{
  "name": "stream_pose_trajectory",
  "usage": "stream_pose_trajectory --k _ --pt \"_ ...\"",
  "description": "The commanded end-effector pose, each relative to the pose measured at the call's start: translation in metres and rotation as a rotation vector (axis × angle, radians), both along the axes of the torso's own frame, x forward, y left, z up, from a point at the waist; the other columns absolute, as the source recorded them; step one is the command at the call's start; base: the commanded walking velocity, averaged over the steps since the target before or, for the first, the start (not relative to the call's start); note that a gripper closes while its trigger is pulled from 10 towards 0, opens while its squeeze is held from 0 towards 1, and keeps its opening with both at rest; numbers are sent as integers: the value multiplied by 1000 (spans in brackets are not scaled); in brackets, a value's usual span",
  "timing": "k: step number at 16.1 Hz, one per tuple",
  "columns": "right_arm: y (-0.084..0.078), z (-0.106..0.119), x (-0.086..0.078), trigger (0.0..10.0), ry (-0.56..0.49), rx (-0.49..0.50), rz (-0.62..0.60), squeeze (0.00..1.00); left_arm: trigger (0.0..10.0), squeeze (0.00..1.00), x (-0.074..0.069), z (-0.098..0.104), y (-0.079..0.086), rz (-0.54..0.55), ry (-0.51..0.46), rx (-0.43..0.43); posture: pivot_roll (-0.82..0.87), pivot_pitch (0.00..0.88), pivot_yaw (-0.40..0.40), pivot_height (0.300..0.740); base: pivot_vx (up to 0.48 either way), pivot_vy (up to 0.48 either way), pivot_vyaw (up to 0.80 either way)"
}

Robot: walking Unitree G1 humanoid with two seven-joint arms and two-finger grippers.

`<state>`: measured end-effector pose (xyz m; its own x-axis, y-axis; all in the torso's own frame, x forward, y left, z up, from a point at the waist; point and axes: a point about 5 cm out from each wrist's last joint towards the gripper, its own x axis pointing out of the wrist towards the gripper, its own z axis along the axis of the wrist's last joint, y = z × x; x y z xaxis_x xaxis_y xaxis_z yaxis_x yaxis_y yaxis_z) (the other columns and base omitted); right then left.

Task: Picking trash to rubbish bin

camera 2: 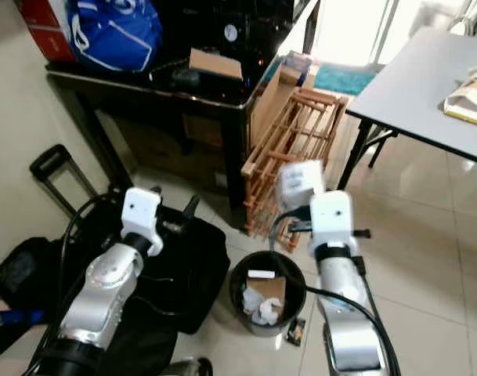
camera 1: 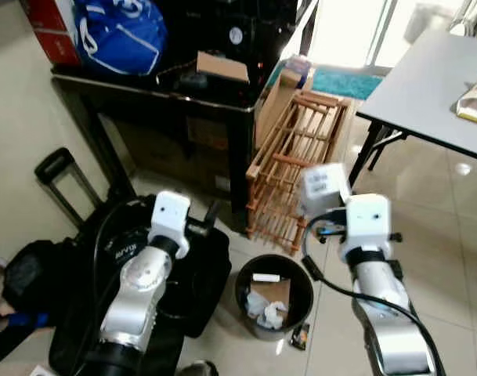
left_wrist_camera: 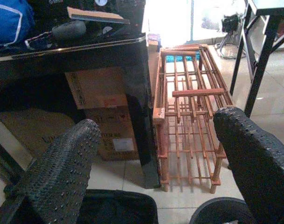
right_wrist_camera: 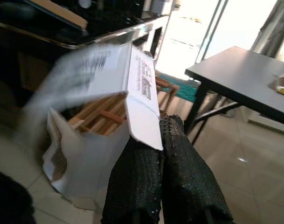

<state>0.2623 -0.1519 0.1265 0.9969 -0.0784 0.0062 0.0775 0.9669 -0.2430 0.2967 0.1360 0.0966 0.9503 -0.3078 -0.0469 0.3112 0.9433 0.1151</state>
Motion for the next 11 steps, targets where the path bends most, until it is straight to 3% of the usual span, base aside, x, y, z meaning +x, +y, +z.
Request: stream_pose_trajectory --k 1,6,8,11 --pt "-4 -2 -1 10000 10 0 -15 0 10000 0 -5 -10 -2 -22 44 8 -37 116 44 740 0 0 0" --pt "-1 -12 -1 10000 57 52 -35 0 10000 0 -32 -32 19 -49 163 30 2 196 58 740 0 0 0" --pt "-2 -14 0 10000 66 60 -46 0 10000 0 -37 -36 24 -65 196 40 8 219 60 740 0 0 0" --pt "-4 -17 3 10000 96 88 -71 0 10000 0 -50 -38 28 -152 266 21 28 274 65 740 0 0 0"
